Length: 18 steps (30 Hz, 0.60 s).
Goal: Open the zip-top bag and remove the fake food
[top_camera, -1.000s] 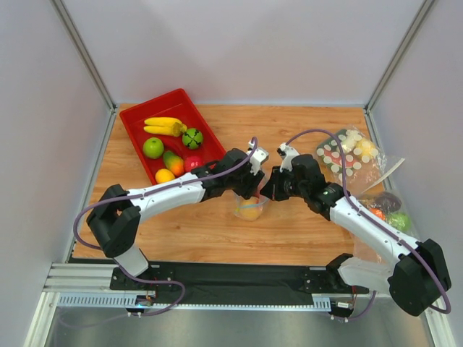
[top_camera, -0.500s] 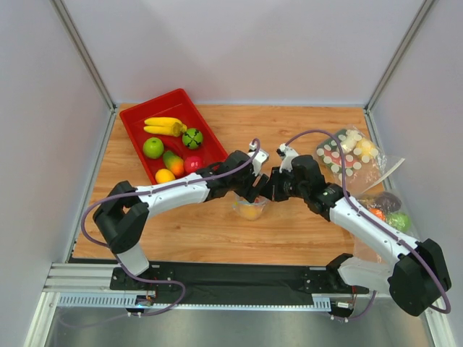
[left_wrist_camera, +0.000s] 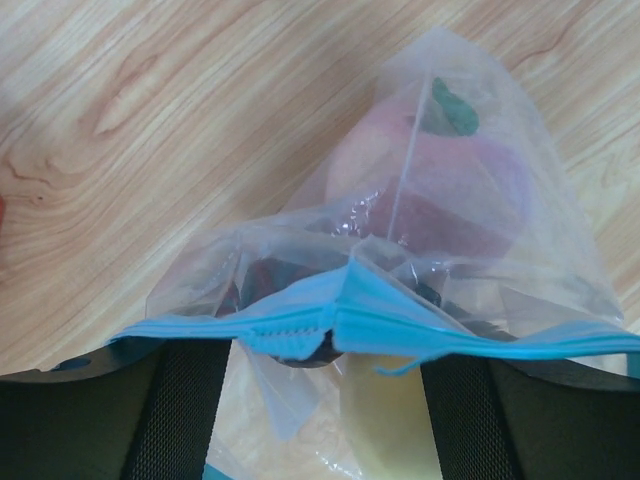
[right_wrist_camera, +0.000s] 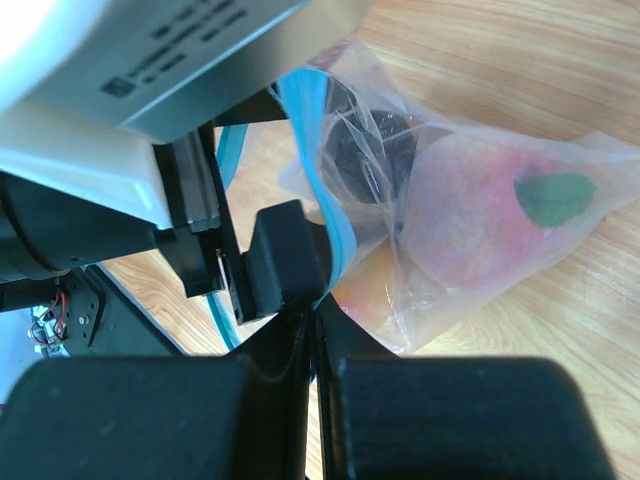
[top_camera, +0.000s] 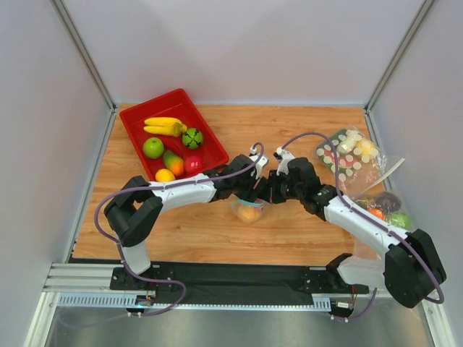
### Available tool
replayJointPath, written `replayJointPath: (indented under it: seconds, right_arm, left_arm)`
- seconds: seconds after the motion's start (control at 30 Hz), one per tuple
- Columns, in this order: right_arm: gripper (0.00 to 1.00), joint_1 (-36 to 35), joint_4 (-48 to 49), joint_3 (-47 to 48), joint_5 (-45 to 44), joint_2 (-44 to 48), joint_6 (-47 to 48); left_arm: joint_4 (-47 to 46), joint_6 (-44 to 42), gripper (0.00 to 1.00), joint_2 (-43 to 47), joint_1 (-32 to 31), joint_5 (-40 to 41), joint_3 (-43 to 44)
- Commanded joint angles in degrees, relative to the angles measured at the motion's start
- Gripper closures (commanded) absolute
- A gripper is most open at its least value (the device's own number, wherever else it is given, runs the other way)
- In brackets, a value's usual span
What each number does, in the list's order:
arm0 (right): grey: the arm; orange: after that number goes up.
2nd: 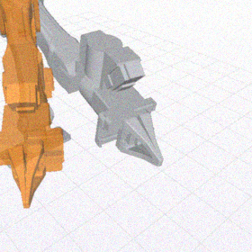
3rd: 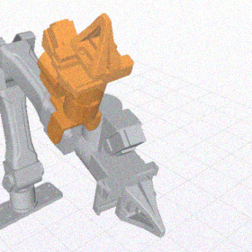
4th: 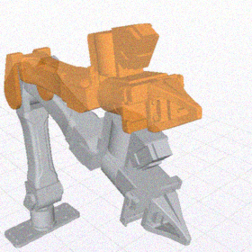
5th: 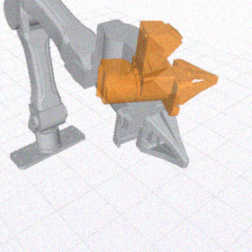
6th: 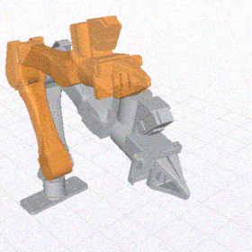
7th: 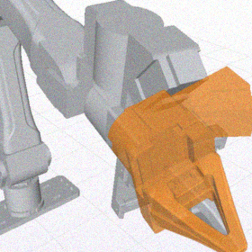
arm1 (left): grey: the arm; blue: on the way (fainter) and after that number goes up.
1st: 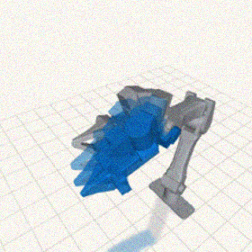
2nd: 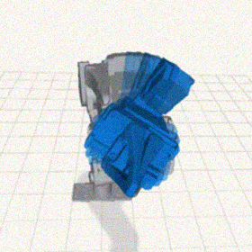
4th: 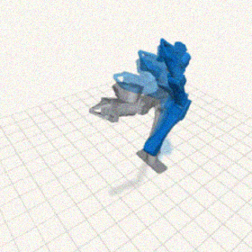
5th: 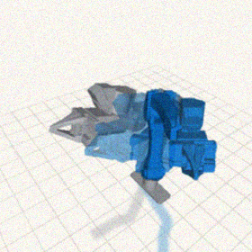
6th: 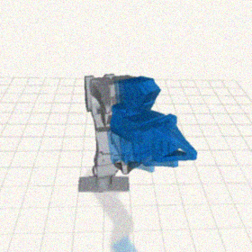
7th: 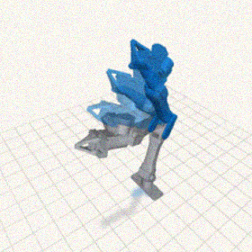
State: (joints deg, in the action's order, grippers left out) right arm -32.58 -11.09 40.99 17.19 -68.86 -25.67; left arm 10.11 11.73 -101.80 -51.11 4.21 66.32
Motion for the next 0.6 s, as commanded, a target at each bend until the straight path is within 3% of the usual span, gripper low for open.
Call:
replayJointPath:
  seconds: [0.0, 0.33, 0.37, 0.4, 0.47, 0.57]
  right_arm:
    - [1.00, -0.38, 3.97, -0.39, 1.00, -0.48, -0.26]
    - [1.00, -0.38, 4.32, -0.83, 0.30, -1.27, -0.26]
    - [1.00, -0.38, 4.41, -0.91, 0.30, -1.19, -0.26]
    - [1.00, -0.38, 4.41, -1.00, 0.21, -1.19, -0.26]
    - [1.00, -0.38, 4.24, -1.09, 0.04, -1.10, -0.17]
    - [1.00, -0.38, 4.24, -1.35, -0.14, -0.84, -0.17]
  left_arm:
    - [-0.97, 1.28, 0.23, -2.08, -0.04, -0.16, 0.91]
    - [0.44, 2.34, 0.23, -5.69, 0.05, -1.65, 2.49]
    - [0.44, 2.51, 0.31, -6.47, 0.05, -1.83, 2.58]
    - [0.18, 2.69, 0.45, -6.66, 0.05, -1.92, 2.58]
    - [-0.52, 2.69, 0.54, -6.57, 0.05, -2.01, 2.23]
    - [-1.40, 2.25, 0.59, -5.52, 0.05, -2.54, 1.79]
